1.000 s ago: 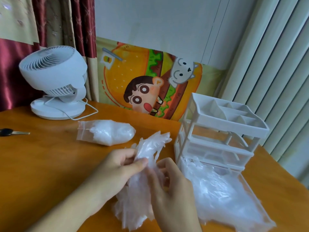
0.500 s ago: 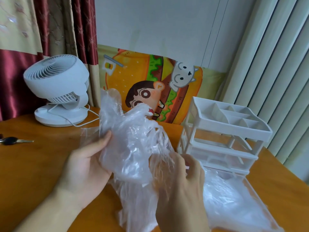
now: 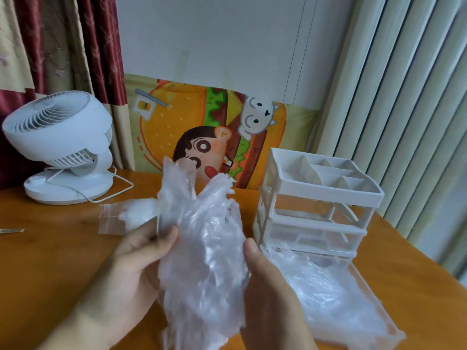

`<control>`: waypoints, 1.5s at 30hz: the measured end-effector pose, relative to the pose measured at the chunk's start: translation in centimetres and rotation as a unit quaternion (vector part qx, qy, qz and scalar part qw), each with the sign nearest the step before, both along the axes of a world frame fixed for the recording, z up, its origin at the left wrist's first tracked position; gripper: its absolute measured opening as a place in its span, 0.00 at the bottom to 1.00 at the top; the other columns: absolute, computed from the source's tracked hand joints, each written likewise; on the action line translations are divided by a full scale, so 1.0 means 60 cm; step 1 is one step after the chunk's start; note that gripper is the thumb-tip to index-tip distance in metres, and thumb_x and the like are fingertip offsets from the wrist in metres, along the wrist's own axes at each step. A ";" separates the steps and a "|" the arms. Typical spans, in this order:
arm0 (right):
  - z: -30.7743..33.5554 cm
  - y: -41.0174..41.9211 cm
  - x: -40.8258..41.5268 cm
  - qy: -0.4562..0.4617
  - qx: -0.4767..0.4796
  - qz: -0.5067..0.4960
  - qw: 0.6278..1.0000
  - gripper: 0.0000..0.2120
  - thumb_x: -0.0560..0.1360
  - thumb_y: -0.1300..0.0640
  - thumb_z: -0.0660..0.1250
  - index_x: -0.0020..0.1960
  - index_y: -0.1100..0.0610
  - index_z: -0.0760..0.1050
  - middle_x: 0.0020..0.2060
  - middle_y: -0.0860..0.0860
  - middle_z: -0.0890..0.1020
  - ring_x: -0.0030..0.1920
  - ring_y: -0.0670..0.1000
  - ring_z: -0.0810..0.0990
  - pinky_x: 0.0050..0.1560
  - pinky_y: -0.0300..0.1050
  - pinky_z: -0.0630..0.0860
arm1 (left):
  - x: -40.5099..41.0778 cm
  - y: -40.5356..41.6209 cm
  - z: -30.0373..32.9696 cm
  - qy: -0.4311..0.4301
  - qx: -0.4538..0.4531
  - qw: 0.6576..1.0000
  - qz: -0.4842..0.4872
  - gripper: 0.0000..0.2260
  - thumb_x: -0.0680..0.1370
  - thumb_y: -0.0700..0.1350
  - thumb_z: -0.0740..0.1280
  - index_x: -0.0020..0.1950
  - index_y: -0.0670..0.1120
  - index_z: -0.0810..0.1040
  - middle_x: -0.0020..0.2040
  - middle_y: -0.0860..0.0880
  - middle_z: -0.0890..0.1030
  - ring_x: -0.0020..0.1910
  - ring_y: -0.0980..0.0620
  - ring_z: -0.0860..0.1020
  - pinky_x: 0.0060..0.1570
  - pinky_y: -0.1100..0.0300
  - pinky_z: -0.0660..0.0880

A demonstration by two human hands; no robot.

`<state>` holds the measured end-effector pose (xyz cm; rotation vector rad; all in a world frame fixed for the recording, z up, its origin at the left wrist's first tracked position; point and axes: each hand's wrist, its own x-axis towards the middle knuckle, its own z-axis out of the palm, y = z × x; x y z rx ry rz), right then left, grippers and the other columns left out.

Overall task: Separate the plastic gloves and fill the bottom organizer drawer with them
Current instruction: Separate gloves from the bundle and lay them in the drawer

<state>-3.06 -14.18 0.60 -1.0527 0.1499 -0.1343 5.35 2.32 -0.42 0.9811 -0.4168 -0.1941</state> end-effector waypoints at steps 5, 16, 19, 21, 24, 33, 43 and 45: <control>-0.007 -0.043 0.010 -0.036 -0.111 -0.166 0.979 0.05 0.77 0.60 0.76 0.51 0.61 0.87 0.45 0.65 0.88 0.49 0.69 0.87 0.52 0.68 0.82 | -0.007 -0.025 -0.013 -0.034 0.088 0.994 -0.046 0.13 0.74 0.39 0.73 0.58 0.43 0.86 0.56 0.34 0.85 0.54 0.35 0.85 0.51 0.49 0.81; -0.005 -0.061 0.011 -0.082 -0.169 -0.263 0.946 0.22 0.75 0.45 0.73 0.46 0.65 0.76 0.44 0.74 0.78 0.38 0.58 0.76 0.40 0.60 0.73 | -0.012 -0.032 0.016 0.131 0.111 0.985 -0.032 0.22 0.63 0.51 0.75 0.50 0.37 0.86 0.46 0.35 0.86 0.47 0.35 0.85 0.61 0.38 0.74; -0.012 -0.056 0.015 -0.098 -0.208 -0.261 0.937 0.26 0.73 0.42 0.72 0.45 0.66 0.74 0.40 0.74 0.76 0.36 0.57 0.74 0.35 0.65 0.74 | -0.016 -0.034 0.015 0.154 0.144 0.975 -0.072 0.34 0.62 0.60 0.82 0.61 0.42 0.84 0.58 0.40 0.86 0.61 0.39 0.83 0.69 0.37 0.71; -0.013 -0.052 0.014 -0.116 -0.223 -0.257 0.933 0.23 0.74 0.45 0.73 0.43 0.67 0.74 0.36 0.72 0.75 0.35 0.54 0.73 0.35 0.57 0.69 | -0.019 -0.033 0.005 0.135 0.181 0.972 -0.071 0.44 0.54 0.59 0.87 0.67 0.44 0.80 0.60 0.43 0.86 0.61 0.40 0.83 0.69 0.39 0.73; -0.017 -0.057 0.014 -0.127 -0.215 -0.249 0.936 0.15 0.79 0.56 0.75 0.39 0.63 0.76 0.29 0.58 0.75 0.32 0.50 0.71 0.33 0.43 0.67 | -0.019 -0.035 -0.001 0.084 0.190 0.978 0.004 0.35 0.56 0.55 0.86 0.61 0.46 0.84 0.54 0.44 0.87 0.55 0.43 0.86 0.64 0.40 0.76; 0.002 -0.060 0.002 -0.072 -0.083 -0.063 0.992 0.18 0.71 0.53 0.76 0.56 0.61 0.86 0.52 0.63 0.88 0.53 0.64 0.88 0.58 0.59 0.82 | -0.033 -0.040 0.007 -0.067 0.237 0.963 0.107 0.03 0.71 0.48 0.76 0.44 0.53 0.89 0.41 0.46 0.88 0.44 0.48 0.87 0.46 0.55 0.80; -0.018 -0.072 0.016 -0.059 -0.181 -0.135 0.972 0.10 0.77 0.68 0.73 0.53 0.56 0.88 0.48 0.62 0.88 0.51 0.66 0.88 0.62 0.71 0.80 | -0.029 -0.038 0.022 -0.057 0.173 0.979 0.092 0.10 0.78 0.47 0.69 0.50 0.60 0.88 0.49 0.52 0.88 0.50 0.59 0.86 0.53 0.59 0.77; -0.017 -0.071 0.015 -0.057 -0.193 -0.130 0.971 0.09 0.74 0.66 0.76 0.52 0.56 0.88 0.46 0.62 0.88 0.50 0.65 0.88 0.60 0.70 0.81 | -0.019 -0.035 0.022 -0.071 0.187 0.967 0.155 0.14 0.79 0.42 0.69 0.44 0.61 0.88 0.42 0.54 0.88 0.41 0.63 0.85 0.43 0.67 0.78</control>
